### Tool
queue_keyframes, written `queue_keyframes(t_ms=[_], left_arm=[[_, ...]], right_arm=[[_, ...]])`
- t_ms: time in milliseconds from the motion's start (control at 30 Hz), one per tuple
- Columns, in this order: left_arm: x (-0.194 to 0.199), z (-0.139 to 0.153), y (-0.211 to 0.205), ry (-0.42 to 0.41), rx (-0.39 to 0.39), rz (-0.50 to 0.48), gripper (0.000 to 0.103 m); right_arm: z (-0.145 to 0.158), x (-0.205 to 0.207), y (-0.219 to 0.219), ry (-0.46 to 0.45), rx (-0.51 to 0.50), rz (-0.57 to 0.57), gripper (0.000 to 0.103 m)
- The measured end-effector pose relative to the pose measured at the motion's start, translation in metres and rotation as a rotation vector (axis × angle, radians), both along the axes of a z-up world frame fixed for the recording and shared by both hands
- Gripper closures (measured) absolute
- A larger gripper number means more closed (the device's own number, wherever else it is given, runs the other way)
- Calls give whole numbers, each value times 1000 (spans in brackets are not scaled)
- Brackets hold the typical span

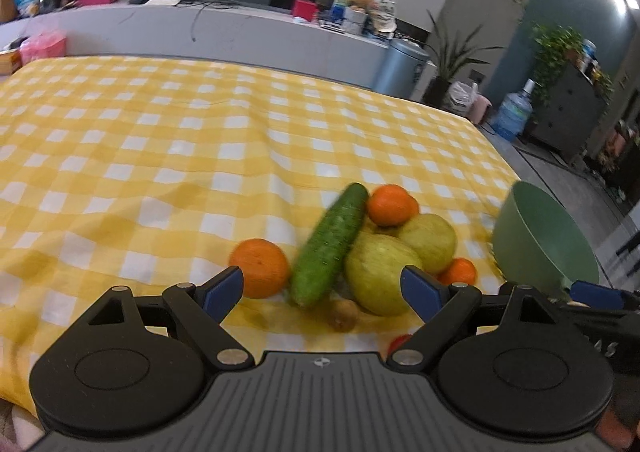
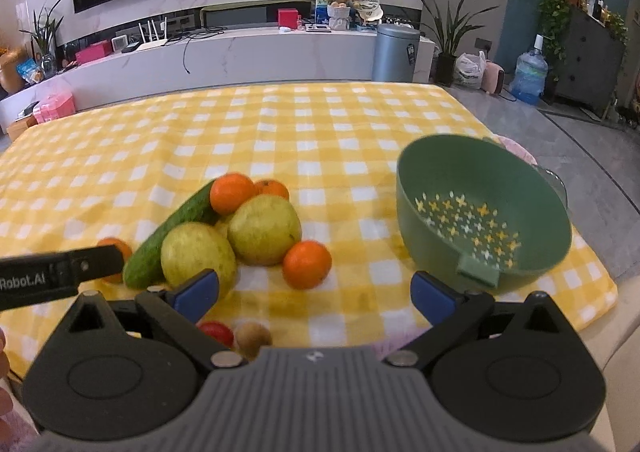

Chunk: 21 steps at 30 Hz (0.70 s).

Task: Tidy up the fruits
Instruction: 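Move the right gripper onto a yellow-green pear and close it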

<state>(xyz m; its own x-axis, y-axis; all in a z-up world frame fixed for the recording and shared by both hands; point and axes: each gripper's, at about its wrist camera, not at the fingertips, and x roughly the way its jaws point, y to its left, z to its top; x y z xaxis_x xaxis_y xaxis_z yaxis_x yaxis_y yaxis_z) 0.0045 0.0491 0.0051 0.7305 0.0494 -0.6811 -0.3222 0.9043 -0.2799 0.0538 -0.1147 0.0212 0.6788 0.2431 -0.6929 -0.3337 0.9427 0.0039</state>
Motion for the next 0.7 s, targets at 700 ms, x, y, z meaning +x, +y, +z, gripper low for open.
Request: queue_keyframes(t_ms=[700], left_arm=[[14, -20, -22, 29, 109, -193, 0]], right_arm=[[-40, 135, 60, 356, 49, 107, 22]])
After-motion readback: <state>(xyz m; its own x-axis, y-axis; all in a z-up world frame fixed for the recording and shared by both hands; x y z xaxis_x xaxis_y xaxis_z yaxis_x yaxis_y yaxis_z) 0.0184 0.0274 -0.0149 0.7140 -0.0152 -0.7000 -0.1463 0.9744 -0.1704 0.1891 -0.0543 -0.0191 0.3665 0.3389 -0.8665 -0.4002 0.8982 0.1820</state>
